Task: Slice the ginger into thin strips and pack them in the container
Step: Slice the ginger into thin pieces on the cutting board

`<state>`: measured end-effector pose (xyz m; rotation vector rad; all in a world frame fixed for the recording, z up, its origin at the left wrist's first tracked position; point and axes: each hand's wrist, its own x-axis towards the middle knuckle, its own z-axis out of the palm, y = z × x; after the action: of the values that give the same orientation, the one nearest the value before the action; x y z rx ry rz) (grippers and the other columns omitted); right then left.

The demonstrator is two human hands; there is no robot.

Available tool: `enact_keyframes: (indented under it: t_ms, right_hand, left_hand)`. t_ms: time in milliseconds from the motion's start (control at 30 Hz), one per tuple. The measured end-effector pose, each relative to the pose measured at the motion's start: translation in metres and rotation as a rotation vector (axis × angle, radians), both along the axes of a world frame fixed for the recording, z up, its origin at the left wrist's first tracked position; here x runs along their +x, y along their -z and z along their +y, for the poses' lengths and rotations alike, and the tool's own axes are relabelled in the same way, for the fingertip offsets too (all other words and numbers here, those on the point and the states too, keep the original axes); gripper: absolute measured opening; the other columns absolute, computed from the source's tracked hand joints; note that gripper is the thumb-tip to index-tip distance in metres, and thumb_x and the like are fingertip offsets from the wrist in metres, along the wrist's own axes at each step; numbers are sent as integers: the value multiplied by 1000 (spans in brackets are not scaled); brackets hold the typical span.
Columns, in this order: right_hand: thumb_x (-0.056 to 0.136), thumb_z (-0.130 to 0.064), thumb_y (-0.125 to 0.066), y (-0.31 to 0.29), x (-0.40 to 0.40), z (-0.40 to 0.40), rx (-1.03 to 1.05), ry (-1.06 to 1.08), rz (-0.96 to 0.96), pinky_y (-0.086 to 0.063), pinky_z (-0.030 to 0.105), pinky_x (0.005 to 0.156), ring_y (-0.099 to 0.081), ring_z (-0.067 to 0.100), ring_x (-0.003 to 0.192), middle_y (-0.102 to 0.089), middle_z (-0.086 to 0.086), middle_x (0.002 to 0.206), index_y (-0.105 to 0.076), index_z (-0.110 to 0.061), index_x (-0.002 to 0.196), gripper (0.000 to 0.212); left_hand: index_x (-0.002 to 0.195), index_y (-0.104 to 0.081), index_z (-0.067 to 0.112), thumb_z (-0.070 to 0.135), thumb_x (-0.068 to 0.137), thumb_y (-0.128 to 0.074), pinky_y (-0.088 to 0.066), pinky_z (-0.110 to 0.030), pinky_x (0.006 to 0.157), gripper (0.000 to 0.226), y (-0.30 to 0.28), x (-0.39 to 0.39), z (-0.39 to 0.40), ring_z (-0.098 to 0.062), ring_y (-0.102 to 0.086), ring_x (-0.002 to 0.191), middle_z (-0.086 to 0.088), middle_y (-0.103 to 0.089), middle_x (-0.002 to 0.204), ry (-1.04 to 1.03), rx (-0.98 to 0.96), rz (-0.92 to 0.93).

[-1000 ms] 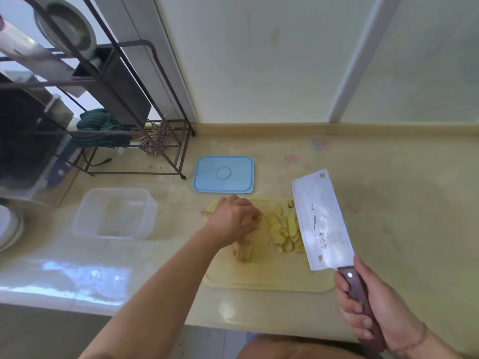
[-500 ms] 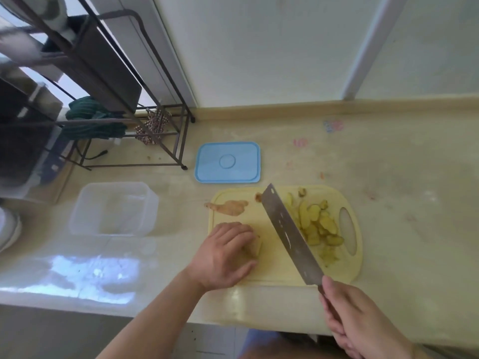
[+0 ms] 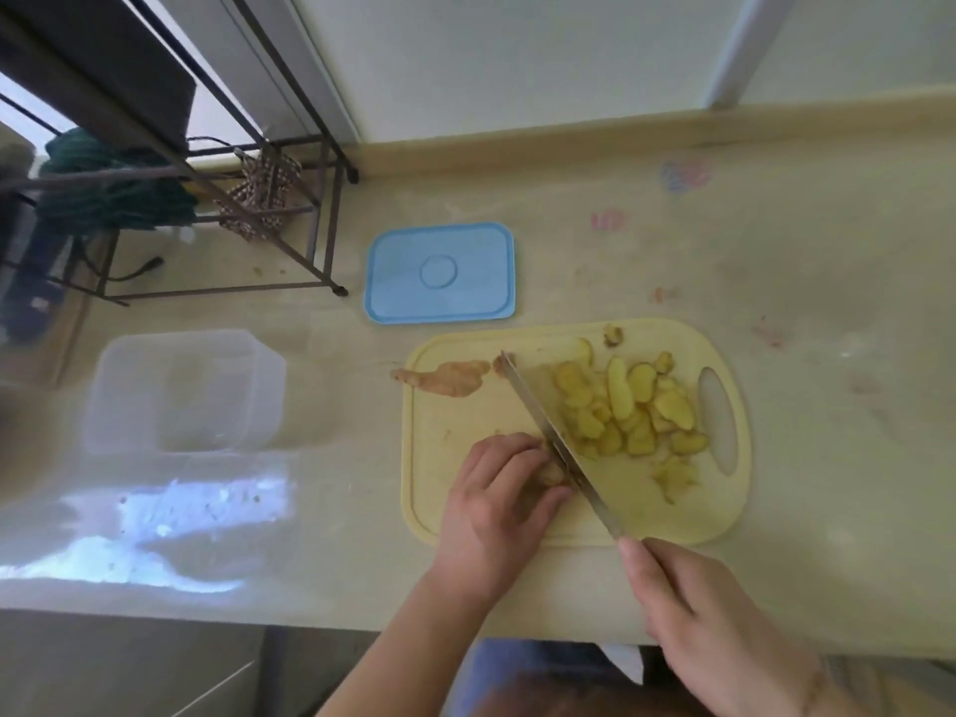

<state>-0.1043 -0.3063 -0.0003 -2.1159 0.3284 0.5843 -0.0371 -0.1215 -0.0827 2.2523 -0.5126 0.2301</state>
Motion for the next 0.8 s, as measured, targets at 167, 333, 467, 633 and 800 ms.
enact_keyframes:
  t_ms: [167, 333, 467, 633, 800]
  right_hand:
    - [82, -73, -20, 3, -1, -6, -30, -16, 20, -40, 25, 61, -55, 9, 58, -61, -1, 65, -50, -18, 65, 64]
    - [81, -77, -25, 5, 1, -9, 133, 39, 120, -31, 26, 48, -39, 8, 43, -38, -1, 51, -41, -13, 67, 68]
    - [78, -79, -26, 9, 2, -9, 104, 13, 62, -31, 28, 51, -34, 7, 47, -37, -4, 51, -40, -12, 66, 70]
    - [74, -87, -18, 3, 5, -16, 17, -27, 47, -34, 25, 52, -40, 9, 48, -44, 0, 53, -41, -16, 63, 75]
    - [66, -95, -11, 4, 5, -16, -23, -50, 51, -38, 32, 54, -42, 9, 49, -45, 0, 53, -40, -15, 62, 85]
  left_hand:
    - [101, -73, 1, 21, 81, -85, -53, -33, 88, 31, 1, -2, 5, -25, -64, 98, -8, -68, 107, 24, 6, 30]
    - [100, -72, 2, 20, 80, -85, -50, -30, 93, 29, 2, -8, 2, -22, -62, 101, -7, -66, 108, 0, -5, 28]
    - [101, -71, 3, 27, 83, -80, -51, -29, 93, 31, -1, -8, -2, -21, -61, 102, -4, -63, 110, -25, -34, 38]
    - [101, -71, 3, 27, 82, -82, -52, -31, 92, 33, -2, -7, -1, -22, -61, 103, -6, -64, 111, -10, -33, 54]
    - [98, -72, 3, 22, 87, -76, -52, -33, 88, 23, -9, -2, 4, -18, -61, 102, -6, -66, 106, 29, -64, 59]
